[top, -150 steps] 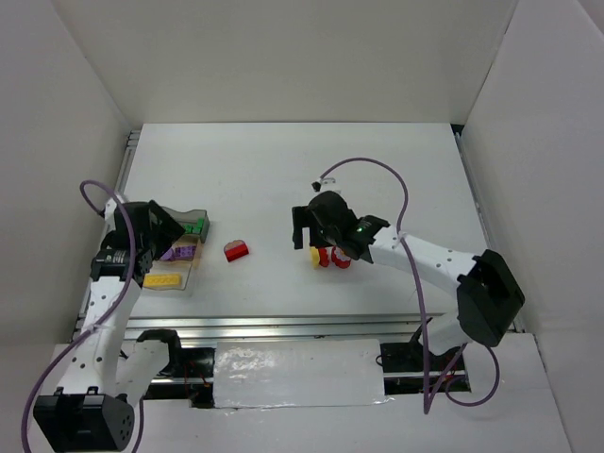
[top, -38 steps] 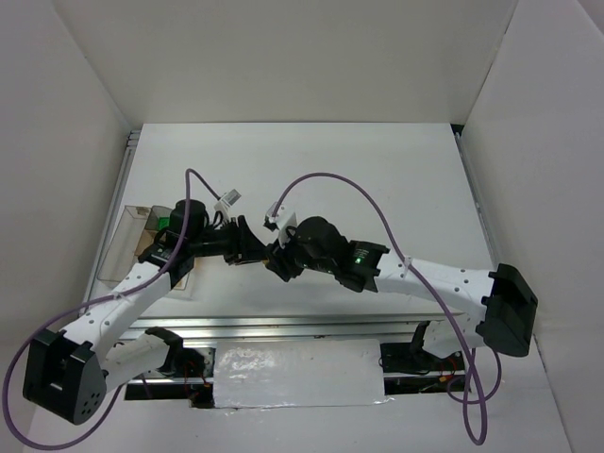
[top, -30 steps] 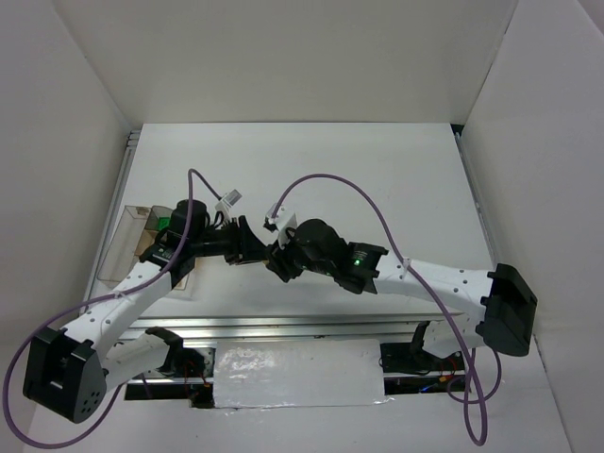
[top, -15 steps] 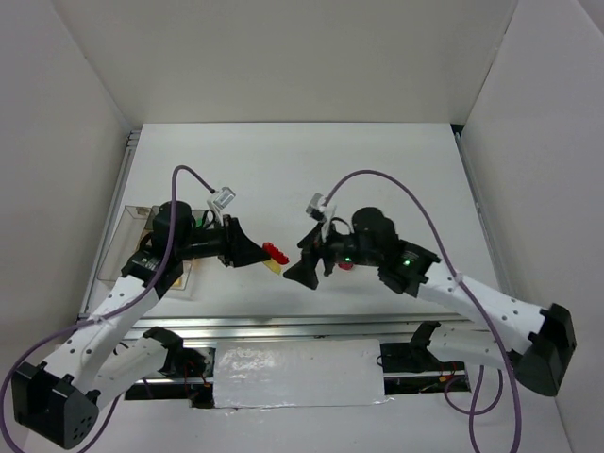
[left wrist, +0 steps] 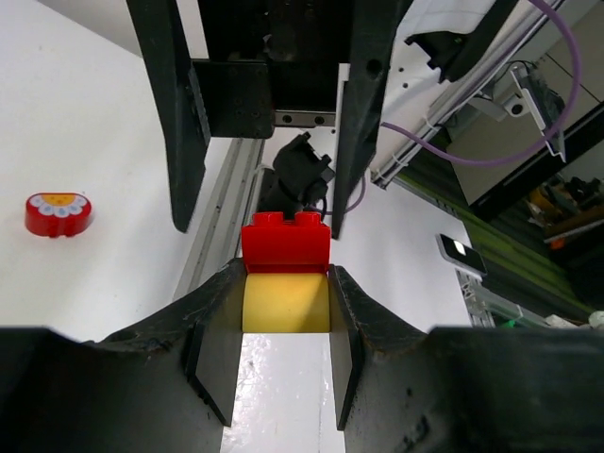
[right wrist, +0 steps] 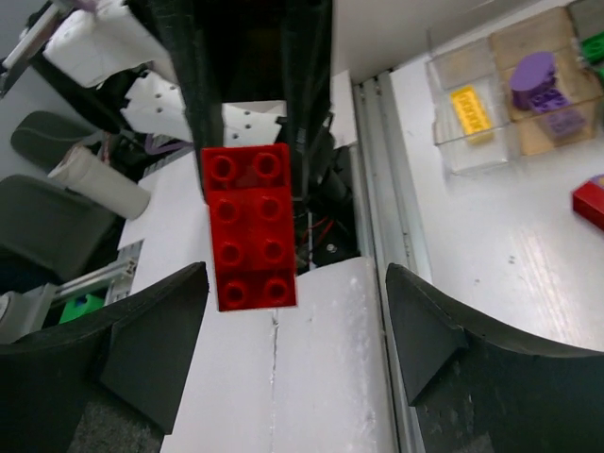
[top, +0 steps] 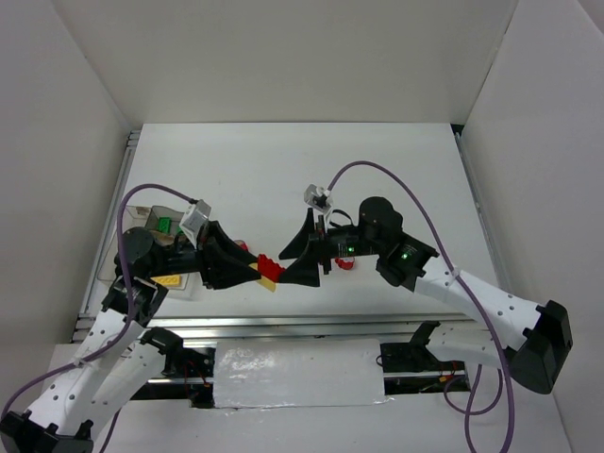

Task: Sort the legos into containers by color

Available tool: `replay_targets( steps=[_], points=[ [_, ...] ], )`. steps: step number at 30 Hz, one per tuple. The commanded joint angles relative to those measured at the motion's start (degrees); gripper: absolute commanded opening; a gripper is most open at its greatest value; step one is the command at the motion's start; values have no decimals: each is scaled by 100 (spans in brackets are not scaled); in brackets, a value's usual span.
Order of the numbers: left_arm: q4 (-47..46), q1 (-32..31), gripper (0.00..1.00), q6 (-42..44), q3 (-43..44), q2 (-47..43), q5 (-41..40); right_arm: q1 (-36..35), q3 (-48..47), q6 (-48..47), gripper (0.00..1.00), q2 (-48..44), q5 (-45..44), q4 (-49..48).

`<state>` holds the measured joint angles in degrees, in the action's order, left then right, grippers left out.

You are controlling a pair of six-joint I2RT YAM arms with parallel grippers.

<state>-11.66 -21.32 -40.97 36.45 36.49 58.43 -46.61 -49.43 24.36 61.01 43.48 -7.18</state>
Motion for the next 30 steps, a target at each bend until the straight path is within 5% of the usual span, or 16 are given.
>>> replay_targets(
  steps=[1, 7, 13, 17, 18, 30],
  points=[
    [-715, -30, 0, -245, -59, -10, 397, -260, -436, 175, 83, 16, 292, -521],
    [-724, -30, 0, -280, -59, 51, 406, -568, -603, 121, 72, 244, 336, -626],
    [-487, -39, 0, -139, 12, 60, 274, -639, -568, 52, 24, 297, 371, -732],
    [-188, -39, 0, 36, 73, 34, 125, -639, -454, -63, 14, 218, 248, -688],
    [-144, -39, 0, 63, 99, 51, 72, -639, -436, -167, 0, 201, 222, -653],
    [551, -39, 0, 520, 328, 297, -245, 64, 452, 25, 0, -793, -218, -1365]
  ],
)
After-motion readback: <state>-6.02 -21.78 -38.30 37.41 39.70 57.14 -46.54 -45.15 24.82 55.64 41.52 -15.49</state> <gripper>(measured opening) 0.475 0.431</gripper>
